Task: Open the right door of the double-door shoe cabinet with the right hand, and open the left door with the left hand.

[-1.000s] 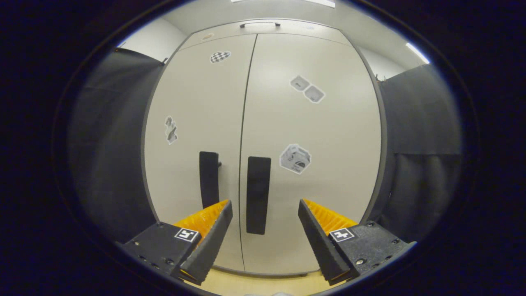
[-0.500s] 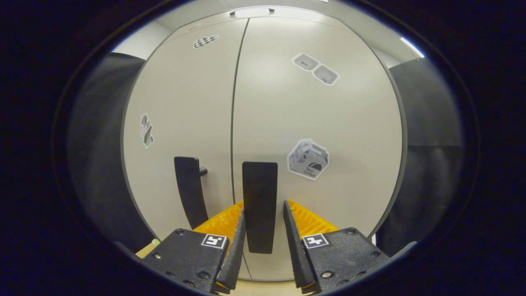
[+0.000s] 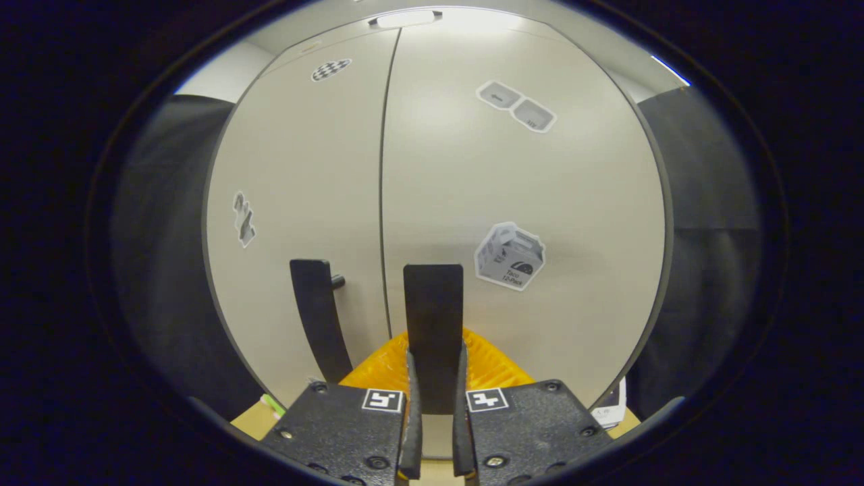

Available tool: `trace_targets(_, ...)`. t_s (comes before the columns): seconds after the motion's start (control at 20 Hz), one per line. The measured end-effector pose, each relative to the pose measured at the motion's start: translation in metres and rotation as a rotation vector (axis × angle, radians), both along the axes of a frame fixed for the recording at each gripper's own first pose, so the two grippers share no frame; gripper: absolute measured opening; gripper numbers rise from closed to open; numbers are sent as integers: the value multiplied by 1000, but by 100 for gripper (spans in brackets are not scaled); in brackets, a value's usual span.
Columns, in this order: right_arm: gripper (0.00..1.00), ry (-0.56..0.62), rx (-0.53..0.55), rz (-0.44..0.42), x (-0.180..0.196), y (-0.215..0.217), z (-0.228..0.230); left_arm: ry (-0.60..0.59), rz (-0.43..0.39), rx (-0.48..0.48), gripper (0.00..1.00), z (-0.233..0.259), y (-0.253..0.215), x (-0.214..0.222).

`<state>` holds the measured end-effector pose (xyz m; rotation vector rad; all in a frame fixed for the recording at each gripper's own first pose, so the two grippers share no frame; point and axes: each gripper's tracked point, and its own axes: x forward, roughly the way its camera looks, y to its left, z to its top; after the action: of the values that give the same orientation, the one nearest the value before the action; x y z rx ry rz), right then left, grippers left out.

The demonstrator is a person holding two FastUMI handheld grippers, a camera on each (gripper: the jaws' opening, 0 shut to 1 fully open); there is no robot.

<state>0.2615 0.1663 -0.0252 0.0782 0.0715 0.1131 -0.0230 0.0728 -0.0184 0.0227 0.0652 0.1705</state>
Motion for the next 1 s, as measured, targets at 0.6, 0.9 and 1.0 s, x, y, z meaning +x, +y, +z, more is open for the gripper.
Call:
trace_targets(0.6, 18, 6, -13, 48, -69, -23, -5, -13, -24, -16, 96, 3, -11, -29)
trace_targets(0.9, 18, 14, -10, 49, -110, -50, -9, -15, -70, -34, 96, 0, -27, -43)
trace_targets(1.0, 18, 13, -13, 43, -123, -61, -10, -22, -87, -32, 96, 1, -32, -48)
